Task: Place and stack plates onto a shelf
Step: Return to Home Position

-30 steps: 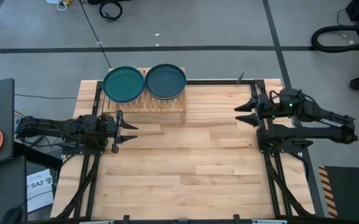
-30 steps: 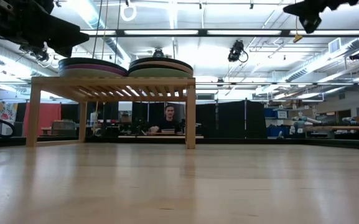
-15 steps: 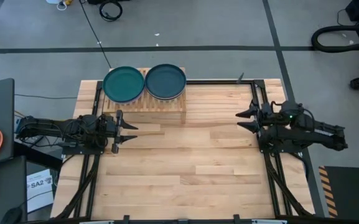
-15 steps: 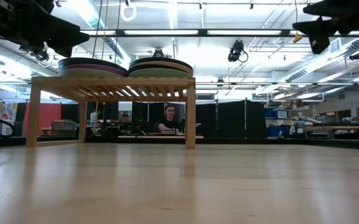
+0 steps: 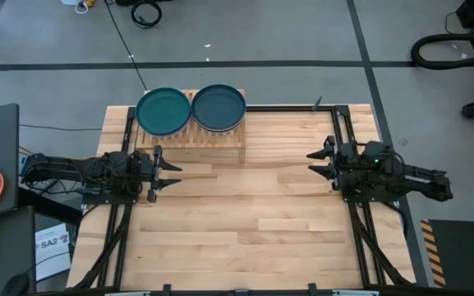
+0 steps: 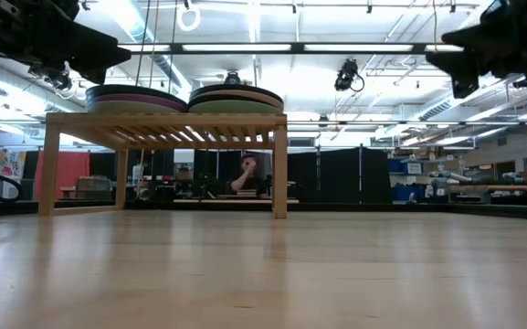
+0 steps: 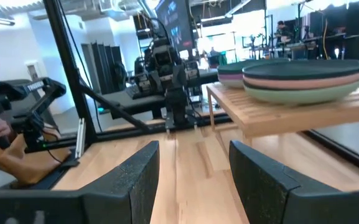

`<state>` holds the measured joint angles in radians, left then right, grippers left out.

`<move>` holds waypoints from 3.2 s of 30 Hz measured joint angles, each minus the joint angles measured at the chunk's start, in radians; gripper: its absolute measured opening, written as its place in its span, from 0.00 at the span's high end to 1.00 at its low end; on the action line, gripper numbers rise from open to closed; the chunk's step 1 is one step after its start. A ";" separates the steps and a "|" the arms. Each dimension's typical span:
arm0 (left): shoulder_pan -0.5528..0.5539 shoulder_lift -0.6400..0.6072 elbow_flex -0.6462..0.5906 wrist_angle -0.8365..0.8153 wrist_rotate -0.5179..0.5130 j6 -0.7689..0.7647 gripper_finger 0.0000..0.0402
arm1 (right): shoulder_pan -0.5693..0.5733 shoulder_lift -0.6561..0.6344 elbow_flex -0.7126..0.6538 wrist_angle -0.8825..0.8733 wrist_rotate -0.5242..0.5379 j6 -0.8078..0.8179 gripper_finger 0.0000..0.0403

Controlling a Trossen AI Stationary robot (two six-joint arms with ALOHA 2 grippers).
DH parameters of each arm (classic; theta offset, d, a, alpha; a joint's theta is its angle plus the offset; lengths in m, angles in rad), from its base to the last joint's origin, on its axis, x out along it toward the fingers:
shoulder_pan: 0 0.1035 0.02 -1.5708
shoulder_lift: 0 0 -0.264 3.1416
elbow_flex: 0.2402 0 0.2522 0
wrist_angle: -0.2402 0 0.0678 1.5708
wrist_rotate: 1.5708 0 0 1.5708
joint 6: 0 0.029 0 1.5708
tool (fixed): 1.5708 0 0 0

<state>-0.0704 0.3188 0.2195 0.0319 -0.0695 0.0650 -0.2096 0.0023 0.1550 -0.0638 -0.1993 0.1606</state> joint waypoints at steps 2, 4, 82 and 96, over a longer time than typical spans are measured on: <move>0.000 0.000 0.000 0.000 -0.001 0.000 0.59 | 0.000 0.001 -0.030 0.023 0.000 -0.003 0.51; 0.000 0.001 0.000 0.000 -0.001 0.000 0.59 | 0.000 0.001 -0.054 0.054 0.000 -0.003 0.51; 0.000 -0.314 -0.012 -0.201 -0.064 -0.001 0.59 | -0.001 0.002 -0.149 0.114 0.049 0.020 0.51; 0.000 -0.313 -0.211 0.078 -0.064 -0.013 0.59 | -0.001 0.002 -0.149 0.114 0.049 0.020 0.51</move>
<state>-0.0704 0.0062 0.0086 0.1094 -0.1338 0.0521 -0.2105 0.0044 0.0063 0.0505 -0.1505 0.1810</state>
